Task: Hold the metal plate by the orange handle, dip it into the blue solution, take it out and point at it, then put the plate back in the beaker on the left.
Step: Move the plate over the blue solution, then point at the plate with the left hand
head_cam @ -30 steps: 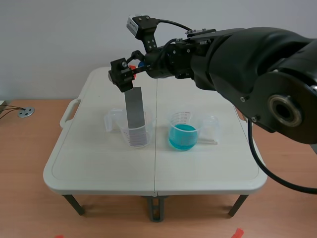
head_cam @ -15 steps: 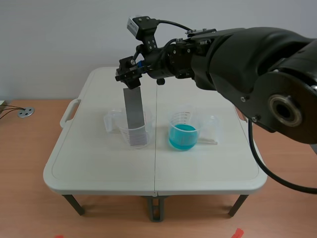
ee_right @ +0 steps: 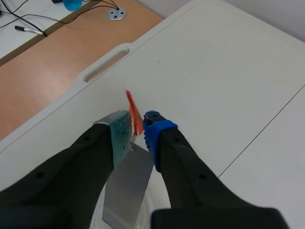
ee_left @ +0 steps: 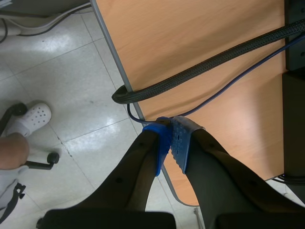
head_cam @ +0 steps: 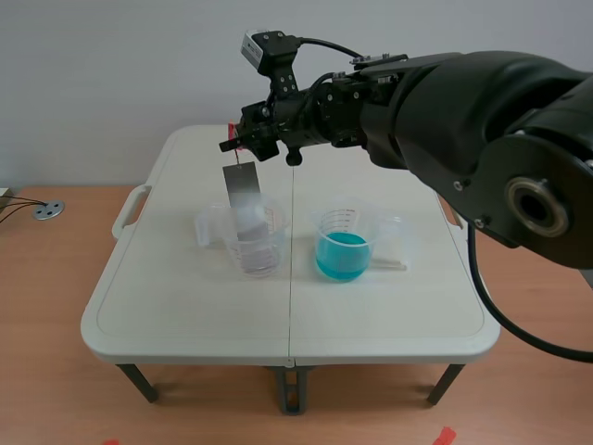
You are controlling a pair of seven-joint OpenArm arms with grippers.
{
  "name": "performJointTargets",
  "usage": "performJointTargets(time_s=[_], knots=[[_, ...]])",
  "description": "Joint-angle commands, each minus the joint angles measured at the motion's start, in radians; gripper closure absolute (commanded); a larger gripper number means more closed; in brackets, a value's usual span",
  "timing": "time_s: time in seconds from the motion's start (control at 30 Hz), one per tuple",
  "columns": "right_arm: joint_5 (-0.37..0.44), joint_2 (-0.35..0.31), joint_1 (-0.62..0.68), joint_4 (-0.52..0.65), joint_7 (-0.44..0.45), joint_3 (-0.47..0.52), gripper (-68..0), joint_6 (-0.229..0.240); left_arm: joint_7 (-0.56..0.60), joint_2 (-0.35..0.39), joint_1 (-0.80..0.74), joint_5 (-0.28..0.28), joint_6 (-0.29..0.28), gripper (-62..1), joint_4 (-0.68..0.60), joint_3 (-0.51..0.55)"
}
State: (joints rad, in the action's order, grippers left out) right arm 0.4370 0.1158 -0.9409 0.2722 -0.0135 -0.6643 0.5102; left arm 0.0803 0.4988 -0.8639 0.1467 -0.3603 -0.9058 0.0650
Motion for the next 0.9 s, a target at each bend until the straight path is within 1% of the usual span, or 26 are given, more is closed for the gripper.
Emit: performJointTargets(time_s=[0.0, 0.23, 0.37, 0.47, 0.63, 0.87], knots=[[0.008, -0.005, -0.031, 0.01, 0.012, 0.0, -1.3, -0.001, 0.006, -0.002, -0.003, 0.002, -0.002, -1.6, -0.01, 0.001], [0.008, -0.01, -0.031, 0.01, 0.024, 0.0, -1.3, -0.004, 0.006, -0.002, -0.003, 0.002, -0.002, -1.6, -0.01, 0.001], [0.006, -0.01, -0.027, 0.01, 0.073, 0.0, -1.3, 0.0, 0.006, -0.002, -0.003, 0.002, -0.002, -1.6, -0.01, 0.001], [-0.03, -0.01, -0.018, 0.013, 0.128, 0.0, -1.3, 0.015, 0.006, -0.002, -0.003, 0.002, -0.002, -1.6, -0.01, 0.001], [-0.1, -0.01, 0.017, 0.031, 0.225, 0.0, -1.3, 0.019, 0.006, -0.002, -0.003, 0.002, -0.002, -1.6, -0.01, 0.001], [-0.212, -0.014, 0.089, 0.113, 0.332, 0.0, -1.3, 0.018, 0.006, -0.002, -0.002, 0.002, -0.002, -1.6, -0.01, 0.001]])
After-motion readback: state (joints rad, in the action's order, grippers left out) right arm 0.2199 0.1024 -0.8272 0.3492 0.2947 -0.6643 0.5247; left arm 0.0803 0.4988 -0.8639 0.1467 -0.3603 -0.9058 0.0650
